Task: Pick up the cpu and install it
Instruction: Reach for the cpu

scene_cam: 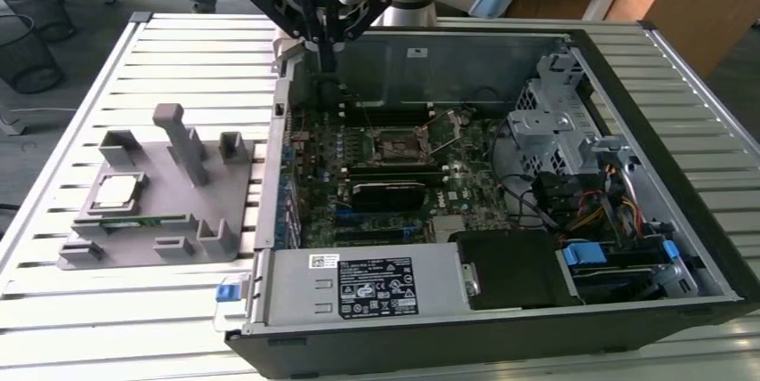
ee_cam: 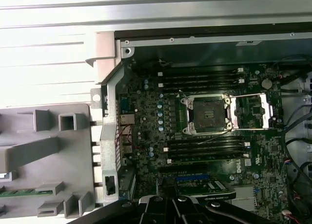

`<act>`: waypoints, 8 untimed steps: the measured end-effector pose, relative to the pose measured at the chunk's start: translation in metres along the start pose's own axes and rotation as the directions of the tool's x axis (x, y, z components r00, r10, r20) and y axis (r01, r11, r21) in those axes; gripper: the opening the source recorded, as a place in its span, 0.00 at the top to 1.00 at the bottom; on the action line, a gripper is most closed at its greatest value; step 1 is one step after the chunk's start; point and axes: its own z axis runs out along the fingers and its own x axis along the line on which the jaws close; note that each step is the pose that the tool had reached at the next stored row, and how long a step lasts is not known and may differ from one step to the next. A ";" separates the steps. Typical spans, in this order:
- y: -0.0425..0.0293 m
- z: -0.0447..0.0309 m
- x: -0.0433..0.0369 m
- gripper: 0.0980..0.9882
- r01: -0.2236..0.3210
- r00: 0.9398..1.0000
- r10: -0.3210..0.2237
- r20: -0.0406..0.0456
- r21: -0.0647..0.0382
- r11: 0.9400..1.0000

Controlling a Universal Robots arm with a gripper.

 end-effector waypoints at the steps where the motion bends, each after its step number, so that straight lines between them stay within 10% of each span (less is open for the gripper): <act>1: 0.0000 0.0001 0.0004 0.99 0.000 1.000 0.000 0.000 0.000 1.000; 8: -0.0004 0.0001 0.0047 0.99 0.000 1.000 0.000 0.000 0.000 1.000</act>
